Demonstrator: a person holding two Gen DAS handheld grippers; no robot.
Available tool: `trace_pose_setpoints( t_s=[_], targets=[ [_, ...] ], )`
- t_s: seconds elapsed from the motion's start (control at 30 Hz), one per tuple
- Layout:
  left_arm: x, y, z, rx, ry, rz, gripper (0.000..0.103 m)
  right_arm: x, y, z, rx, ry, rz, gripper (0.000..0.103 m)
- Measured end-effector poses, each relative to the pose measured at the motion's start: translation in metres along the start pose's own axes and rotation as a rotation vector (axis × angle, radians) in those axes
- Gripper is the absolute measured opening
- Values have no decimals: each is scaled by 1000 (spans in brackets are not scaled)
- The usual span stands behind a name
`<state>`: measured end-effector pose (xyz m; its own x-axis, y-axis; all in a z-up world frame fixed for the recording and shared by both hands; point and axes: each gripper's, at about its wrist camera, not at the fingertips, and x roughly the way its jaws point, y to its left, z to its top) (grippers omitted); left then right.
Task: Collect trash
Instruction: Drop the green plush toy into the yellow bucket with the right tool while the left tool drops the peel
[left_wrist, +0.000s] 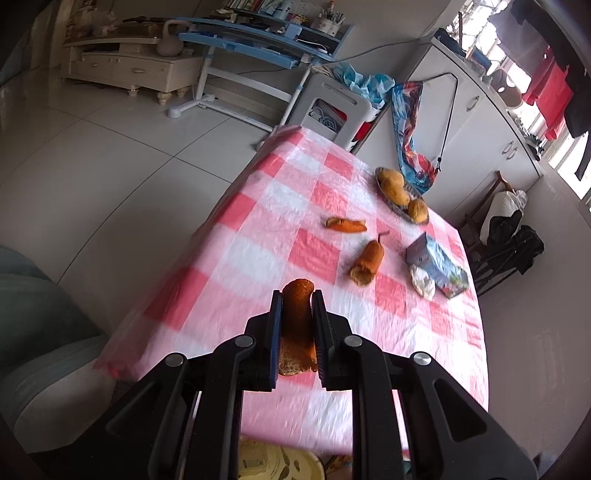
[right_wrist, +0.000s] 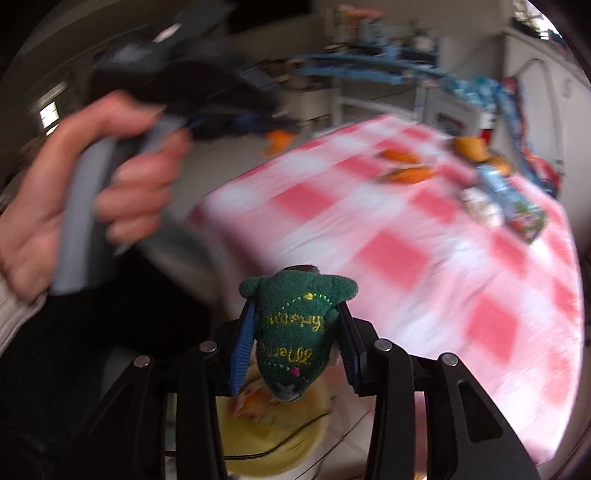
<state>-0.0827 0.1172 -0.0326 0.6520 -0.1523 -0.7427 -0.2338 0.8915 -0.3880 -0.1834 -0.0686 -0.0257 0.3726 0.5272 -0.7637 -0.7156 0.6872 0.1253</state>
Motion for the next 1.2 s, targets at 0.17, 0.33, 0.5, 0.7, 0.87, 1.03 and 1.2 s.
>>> trace_pose_setpoints(
  t_s=[0.17,0.33,0.5,0.7,0.87,1.03,1.2],
  targets=[
    [-14,-2,-27,43,19,9,15,16,34,-24,-97,115,39,54],
    [-29,0,-60,92,48,30,15,3,41,-35,-113,98,-10,70],
    [-41,6,-93,116,103,45,15,-25,26,-32,-42,2,-80,79],
    [-34,-1,-144,200,259,51,16,-45,5,-30,81,-78,-149,83],
    [-27,-8,-170,276,343,83,30,-49,-5,-34,137,-95,-194,86],
    [-41,1,-158,219,244,90,49,-52,-8,-38,151,-99,-211,88],
    [-50,9,-145,155,177,96,55,-49,-5,-39,136,-88,-215,89]
  ],
)
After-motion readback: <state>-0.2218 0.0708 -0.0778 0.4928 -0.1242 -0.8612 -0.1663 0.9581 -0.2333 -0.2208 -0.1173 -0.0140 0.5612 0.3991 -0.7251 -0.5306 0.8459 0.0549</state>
